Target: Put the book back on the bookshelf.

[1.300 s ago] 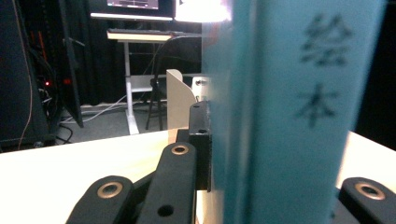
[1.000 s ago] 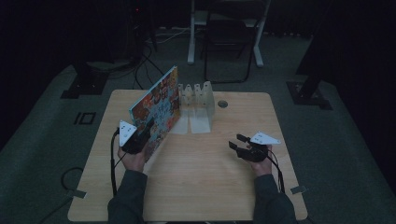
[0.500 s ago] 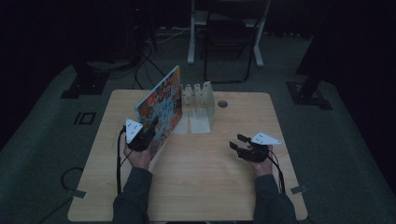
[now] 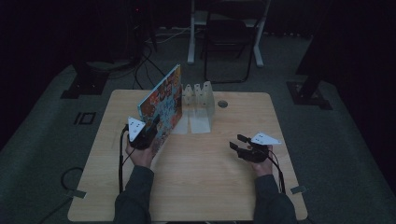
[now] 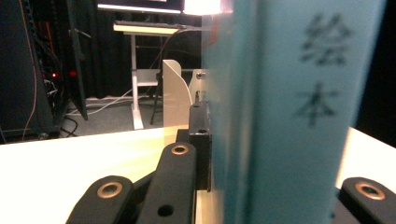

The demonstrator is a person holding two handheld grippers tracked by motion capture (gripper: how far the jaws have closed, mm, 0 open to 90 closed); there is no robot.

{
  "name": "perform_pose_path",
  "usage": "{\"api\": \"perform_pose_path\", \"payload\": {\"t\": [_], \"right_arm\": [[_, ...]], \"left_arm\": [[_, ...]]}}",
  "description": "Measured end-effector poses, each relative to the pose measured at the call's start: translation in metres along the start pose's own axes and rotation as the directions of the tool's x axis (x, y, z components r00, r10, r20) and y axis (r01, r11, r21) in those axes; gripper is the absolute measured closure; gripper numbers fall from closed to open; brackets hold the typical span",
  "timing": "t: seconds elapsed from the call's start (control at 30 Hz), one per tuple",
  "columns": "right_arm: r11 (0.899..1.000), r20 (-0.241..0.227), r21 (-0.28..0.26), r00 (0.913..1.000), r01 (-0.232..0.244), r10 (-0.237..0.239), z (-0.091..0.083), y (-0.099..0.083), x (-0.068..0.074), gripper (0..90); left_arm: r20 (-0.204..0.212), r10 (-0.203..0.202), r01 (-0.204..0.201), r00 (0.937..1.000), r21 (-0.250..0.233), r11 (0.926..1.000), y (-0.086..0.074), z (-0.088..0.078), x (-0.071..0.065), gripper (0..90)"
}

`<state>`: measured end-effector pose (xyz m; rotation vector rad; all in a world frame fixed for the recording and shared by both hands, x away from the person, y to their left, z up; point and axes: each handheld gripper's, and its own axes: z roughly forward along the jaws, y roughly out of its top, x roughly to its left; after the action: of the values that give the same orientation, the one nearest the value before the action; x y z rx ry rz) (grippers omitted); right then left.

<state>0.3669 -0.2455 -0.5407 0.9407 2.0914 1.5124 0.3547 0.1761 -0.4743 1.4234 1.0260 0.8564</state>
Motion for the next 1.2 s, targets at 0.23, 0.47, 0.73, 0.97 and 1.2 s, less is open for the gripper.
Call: {"api": "perform_pose_path", "payload": {"t": [0.23,0.47,0.73,0.97,1.2], "right_arm": [[1.0,0.0,-0.002,1.0,-0.001,0.001,-0.001,-0.001,-0.001,43.8],[1.0,0.002,-0.003,1.0,-0.002,0.002,-0.002,-0.001,-0.001,43.8],[1.0,0.002,-0.003,1.0,-0.004,0.004,-0.002,-0.001,-0.001,43.9],[1.0,0.005,-0.003,1.0,-0.007,0.007,-0.003,-0.002,-0.002,43.9],[1.0,0.007,-0.004,0.9999,-0.008,0.008,-0.004,-0.002,-0.002,43.9]], "left_arm": [[-0.008,-0.001,0.001,1.0,-0.003,1.0,-0.001,0.004,-0.002,81.9],[-0.018,-0.004,0.004,0.9998,-0.007,1.0,-0.001,0.008,-0.003,81.9],[-0.033,0.007,-0.007,0.9994,-0.012,0.9999,-0.002,0.012,-0.007,81.9],[-0.041,0.005,-0.006,0.9992,-0.017,0.9998,-0.003,0.016,-0.01,81.8],[-0.049,0.002,-0.003,0.9988,-0.021,0.9998,-0.004,0.018,-0.01,81.8]]}}
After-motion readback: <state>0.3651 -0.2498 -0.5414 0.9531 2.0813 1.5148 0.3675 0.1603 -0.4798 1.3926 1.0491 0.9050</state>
